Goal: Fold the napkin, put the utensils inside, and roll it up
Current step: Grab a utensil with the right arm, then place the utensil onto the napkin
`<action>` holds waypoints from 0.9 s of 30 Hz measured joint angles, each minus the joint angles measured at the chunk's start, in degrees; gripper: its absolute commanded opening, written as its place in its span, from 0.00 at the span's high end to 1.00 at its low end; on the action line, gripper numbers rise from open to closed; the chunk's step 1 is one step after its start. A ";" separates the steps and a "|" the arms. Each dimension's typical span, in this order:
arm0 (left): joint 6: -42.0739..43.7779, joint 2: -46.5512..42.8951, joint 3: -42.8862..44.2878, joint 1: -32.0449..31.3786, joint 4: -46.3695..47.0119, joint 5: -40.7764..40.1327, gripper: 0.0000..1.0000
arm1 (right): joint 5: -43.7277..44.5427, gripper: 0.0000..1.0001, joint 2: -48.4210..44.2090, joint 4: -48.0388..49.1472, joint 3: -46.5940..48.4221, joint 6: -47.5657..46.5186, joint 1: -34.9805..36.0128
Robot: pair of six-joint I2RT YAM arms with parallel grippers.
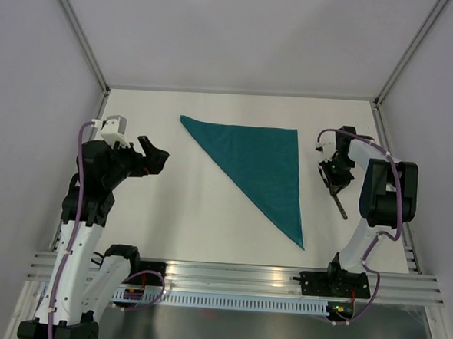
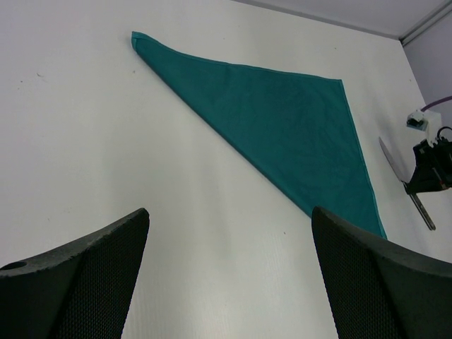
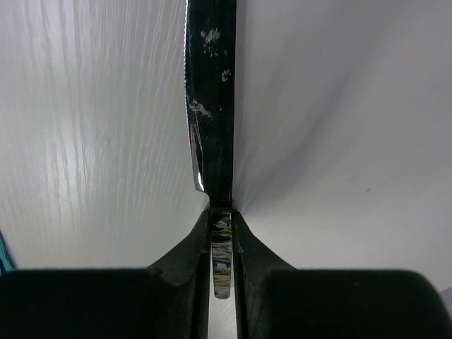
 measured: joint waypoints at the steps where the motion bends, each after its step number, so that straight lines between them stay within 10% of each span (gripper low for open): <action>1: 0.00 0.13 -0.04 0.00 0.00 0.00 0.00 | -0.04 1.00 0.61 1.16 1.25 0.37 0.00; 27: 0.00 2.03 -0.31 0.00 0.00 0.02 0.00 | -6.71 1.00 0.48 -2.08 18.64 0.55 3.13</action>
